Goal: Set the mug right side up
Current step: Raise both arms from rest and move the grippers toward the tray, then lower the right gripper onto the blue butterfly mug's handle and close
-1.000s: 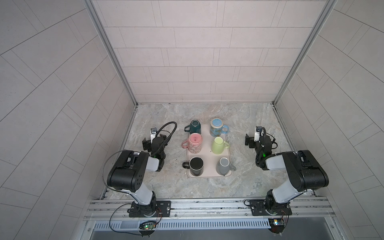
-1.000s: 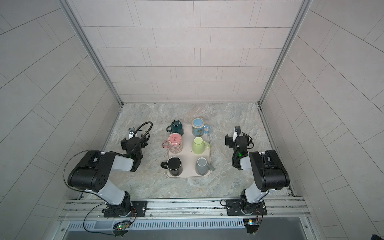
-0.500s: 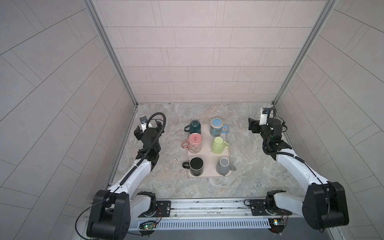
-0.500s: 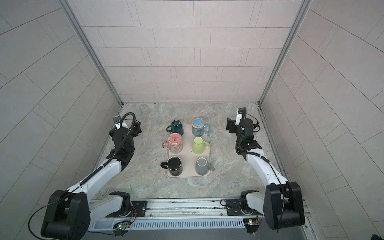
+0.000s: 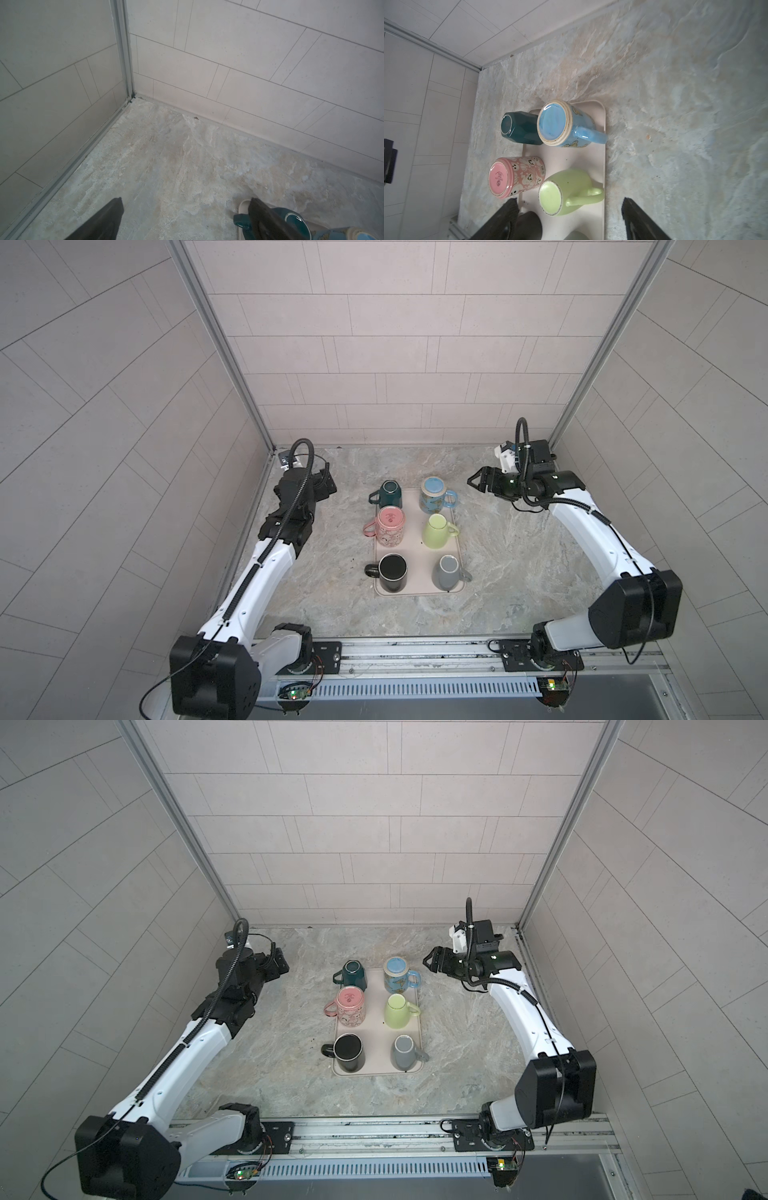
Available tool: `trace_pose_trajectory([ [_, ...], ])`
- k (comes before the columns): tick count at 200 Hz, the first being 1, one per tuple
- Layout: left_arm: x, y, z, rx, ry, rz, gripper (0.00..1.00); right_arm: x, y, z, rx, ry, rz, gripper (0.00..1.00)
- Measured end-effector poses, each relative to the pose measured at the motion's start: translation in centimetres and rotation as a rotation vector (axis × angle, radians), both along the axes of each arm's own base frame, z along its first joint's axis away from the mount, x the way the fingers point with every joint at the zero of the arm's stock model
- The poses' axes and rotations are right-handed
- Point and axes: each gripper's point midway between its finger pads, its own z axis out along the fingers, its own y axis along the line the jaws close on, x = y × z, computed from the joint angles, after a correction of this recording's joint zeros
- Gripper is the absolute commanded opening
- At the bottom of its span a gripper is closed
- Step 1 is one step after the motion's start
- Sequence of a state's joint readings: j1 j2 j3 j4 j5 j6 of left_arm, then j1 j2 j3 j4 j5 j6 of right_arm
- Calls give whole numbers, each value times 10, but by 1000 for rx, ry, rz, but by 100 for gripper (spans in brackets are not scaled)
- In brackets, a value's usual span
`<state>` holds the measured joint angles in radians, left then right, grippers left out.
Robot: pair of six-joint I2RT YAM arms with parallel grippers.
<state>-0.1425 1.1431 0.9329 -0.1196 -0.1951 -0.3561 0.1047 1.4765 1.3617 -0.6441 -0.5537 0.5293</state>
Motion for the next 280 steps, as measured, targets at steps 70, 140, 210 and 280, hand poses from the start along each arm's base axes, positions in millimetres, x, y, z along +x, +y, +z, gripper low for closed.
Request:
trace_pose_trajectory([
  [70, -11, -15, -22, -40, 147, -81, 100, 35, 48, -61, 505, 455, -166, 57],
  [140, -19, -13, -8, -40, 111, -77, 100, 43, 57, -88, 699, 664, -326, 58],
  [210, -19, -13, -8, -44, 111, -75, 100, 54, 55, -99, 773, 722, -398, 64],
  [280, -19, -13, -8, -46, 112, -73, 100, 68, 51, -119, 824, 767, -442, 64],
])
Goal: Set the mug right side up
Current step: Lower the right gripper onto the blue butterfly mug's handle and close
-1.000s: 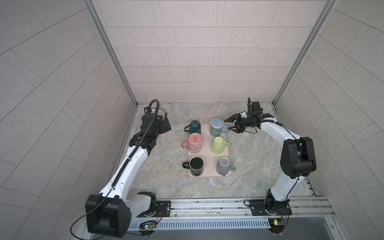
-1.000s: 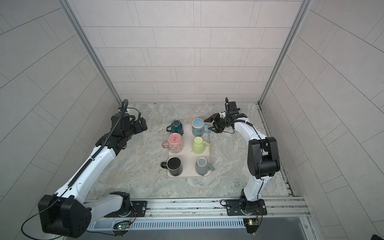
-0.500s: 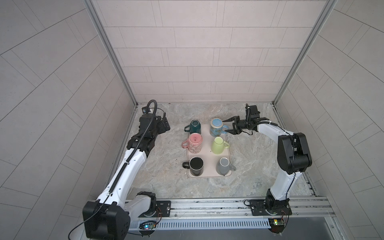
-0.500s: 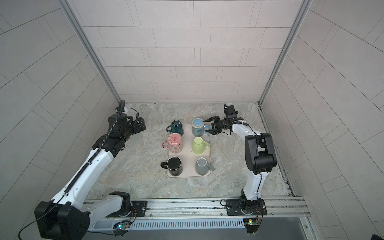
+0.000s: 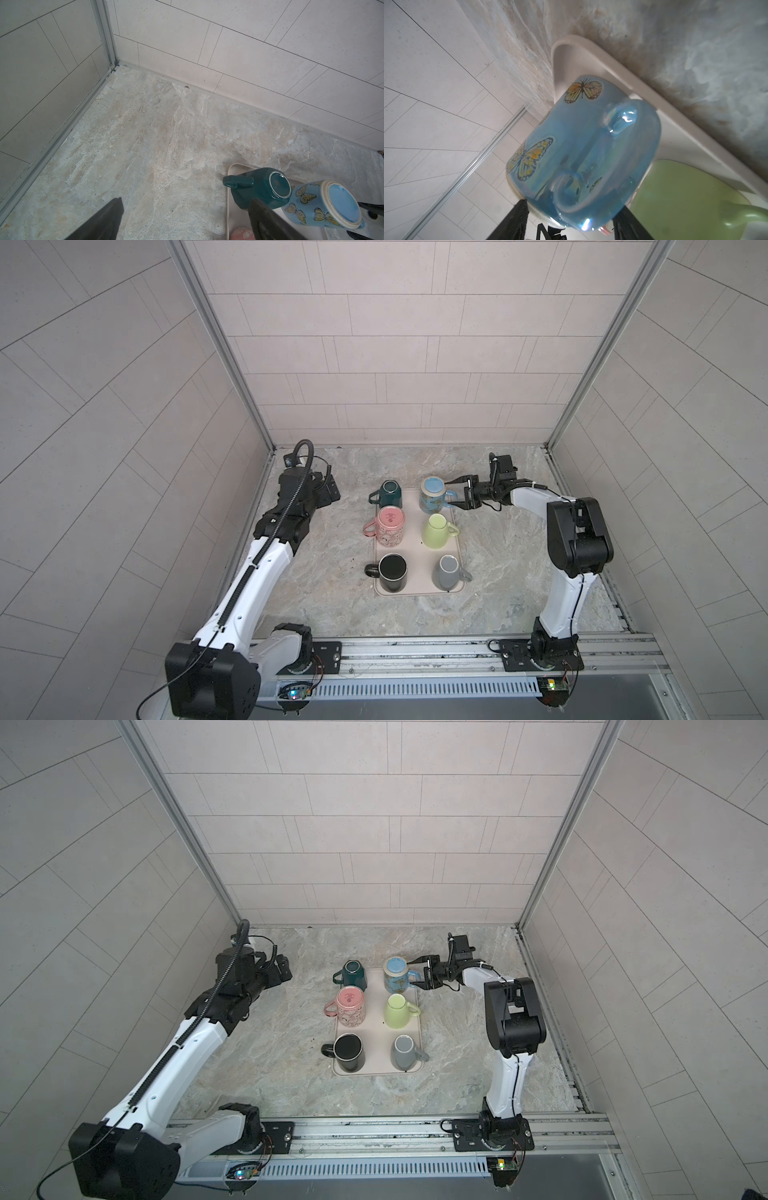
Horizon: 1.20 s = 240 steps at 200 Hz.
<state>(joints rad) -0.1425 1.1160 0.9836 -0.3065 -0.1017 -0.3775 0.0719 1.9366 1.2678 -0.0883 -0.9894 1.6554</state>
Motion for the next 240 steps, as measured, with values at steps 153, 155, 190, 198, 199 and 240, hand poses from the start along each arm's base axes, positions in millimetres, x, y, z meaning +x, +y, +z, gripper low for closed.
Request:
trace_pose_trajectory([
  [153, 0, 0, -2, 1, 8, 0, 100, 8, -8, -21, 41, 42, -55, 55],
  [155, 0, 0, -2, 1, 8, 0, 100, 7, -8, -21, 41, 43, -55, 54],
  [190, 0, 0, -2, 2, 8, 0, 100, 6, -8, -22, 47, 50, -52, 48],
  [198, 0, 0, -2, 2, 8, 0, 100, 6, -7, -22, 49, 52, -52, 46],
  [199, 0, 0, -2, 2, 8, 0, 100, 6, -7, -22, 49, 52, -52, 46],
  [240, 0, 0, -2, 2, 9, 0, 100, 6, -7, -21, 56, 49, -52, 40],
])
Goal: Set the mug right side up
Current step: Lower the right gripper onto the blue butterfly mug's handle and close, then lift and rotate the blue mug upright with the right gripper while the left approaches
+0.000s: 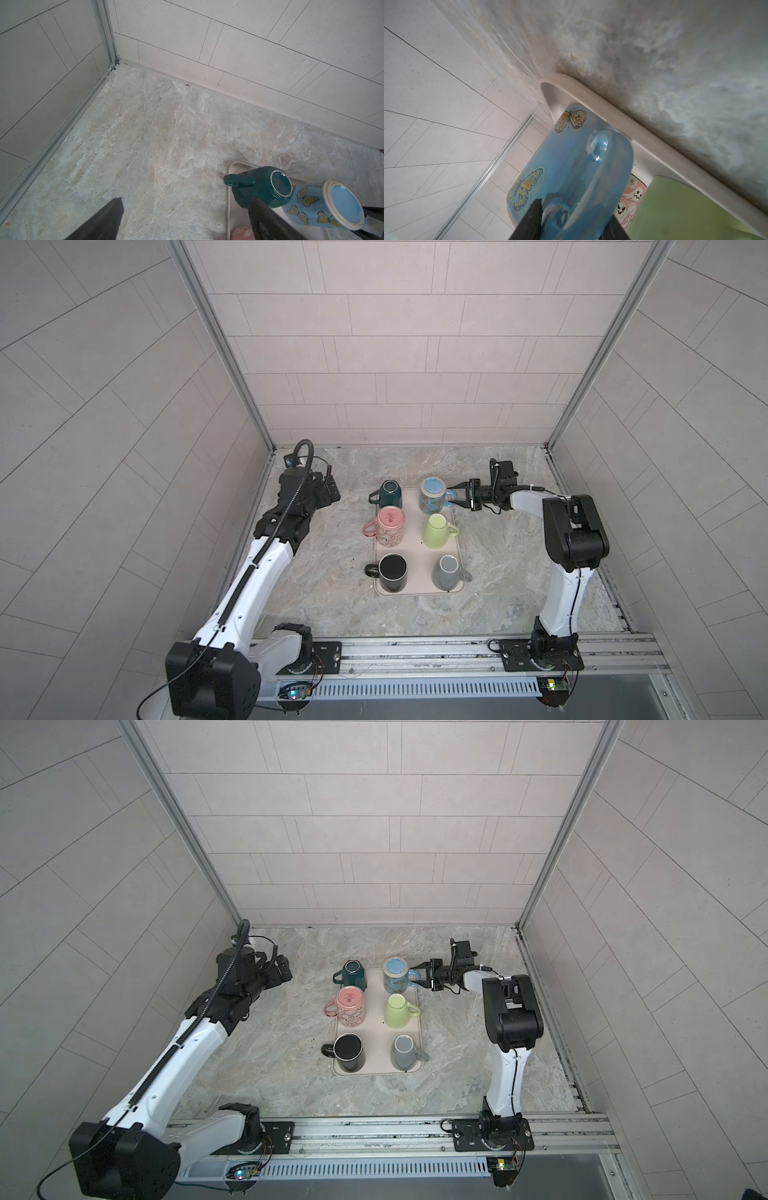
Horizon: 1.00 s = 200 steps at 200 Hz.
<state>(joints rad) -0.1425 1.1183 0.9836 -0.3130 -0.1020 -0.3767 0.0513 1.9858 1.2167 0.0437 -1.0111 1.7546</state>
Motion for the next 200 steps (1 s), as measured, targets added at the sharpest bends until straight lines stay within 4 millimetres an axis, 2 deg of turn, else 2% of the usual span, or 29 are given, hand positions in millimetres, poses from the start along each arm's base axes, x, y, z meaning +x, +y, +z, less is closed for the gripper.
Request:
trace_pose_trajectory([
  [114, 0, 3, 0, 8, 2, 13, 100, 6, 3, 1, 48, -44, -15, 24],
  [170, -1, 3, -2, 11, 9, 15, 100, 10, 6, 3, 79, -67, -29, 10],
  [186, -1, 3, -3, 12, 11, 16, 100, 13, 6, 3, 90, -77, -34, 0],
  [200, -1, 3, -3, 12, 12, 16, 100, 16, 6, 4, 99, -85, -42, 0],
])
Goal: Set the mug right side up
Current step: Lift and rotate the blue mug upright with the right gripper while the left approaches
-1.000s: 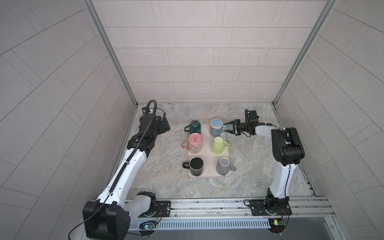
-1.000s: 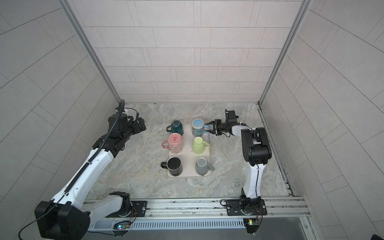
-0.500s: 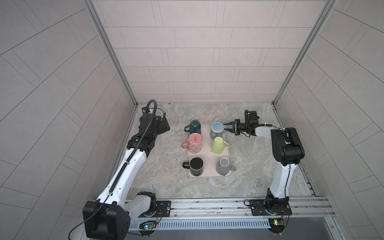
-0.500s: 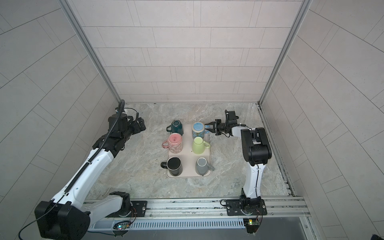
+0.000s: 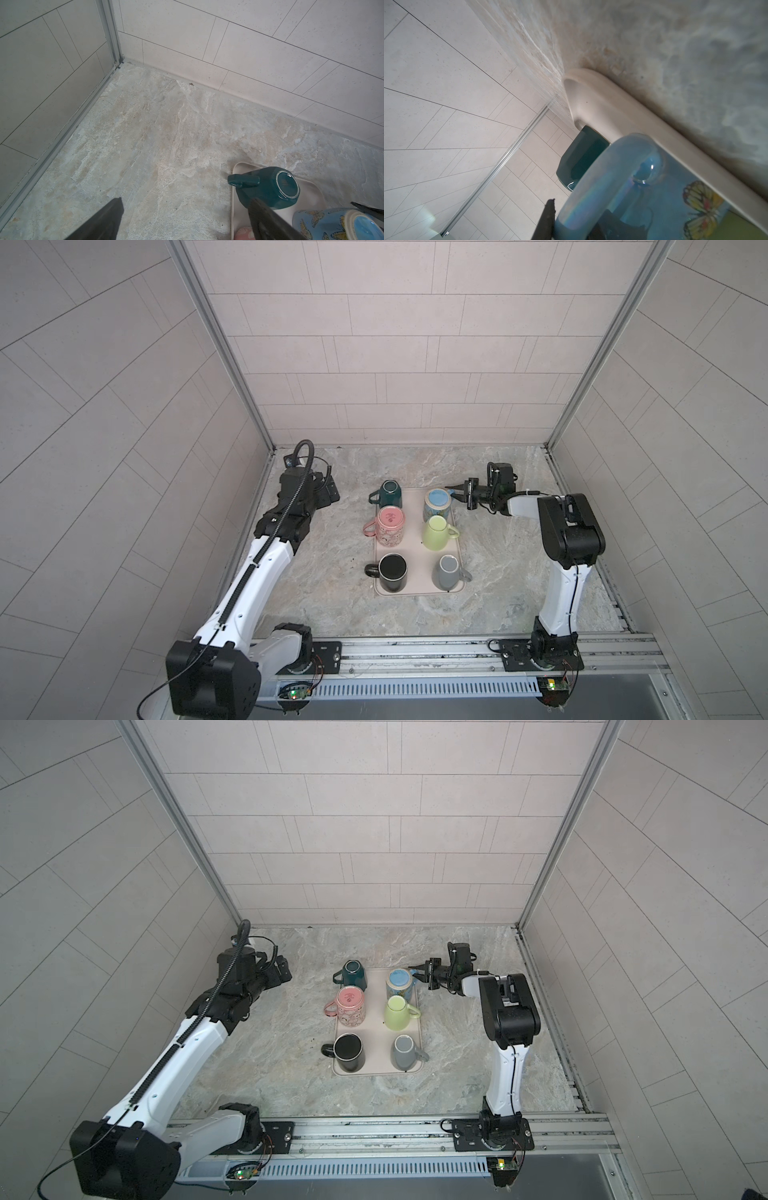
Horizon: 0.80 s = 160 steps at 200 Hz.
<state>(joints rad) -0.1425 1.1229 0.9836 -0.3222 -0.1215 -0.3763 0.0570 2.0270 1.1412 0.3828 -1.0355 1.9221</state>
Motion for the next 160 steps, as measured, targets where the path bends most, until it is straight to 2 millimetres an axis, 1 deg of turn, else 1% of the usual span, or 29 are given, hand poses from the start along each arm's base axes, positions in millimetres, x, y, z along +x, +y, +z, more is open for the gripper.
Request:
trace_pose_trajectory([
  [41, 0, 0, -1, 3, 4, 2, 100, 15, 2, 3, 40, -44, -23, 0],
  [66, 1, 0, -3, 3, 10, 2, 100, 25, 2, 8, 50, -85, -42, 0],
  [85, 1, 0, -4, 4, 13, 2, 100, 33, 2, 18, 51, -145, -54, 0],
  [110, 2, 0, -3, 3, 13, 2, 100, 44, 2, 39, 56, -240, -60, 0],
  [141, 3, 0, -1, 1, 8, 0, 100, 50, 5, 59, 64, -321, -54, 0],
  [160, 3, -1, -1, -2, 9, -3, 100, 53, 10, 70, 72, -364, -41, 0],
])
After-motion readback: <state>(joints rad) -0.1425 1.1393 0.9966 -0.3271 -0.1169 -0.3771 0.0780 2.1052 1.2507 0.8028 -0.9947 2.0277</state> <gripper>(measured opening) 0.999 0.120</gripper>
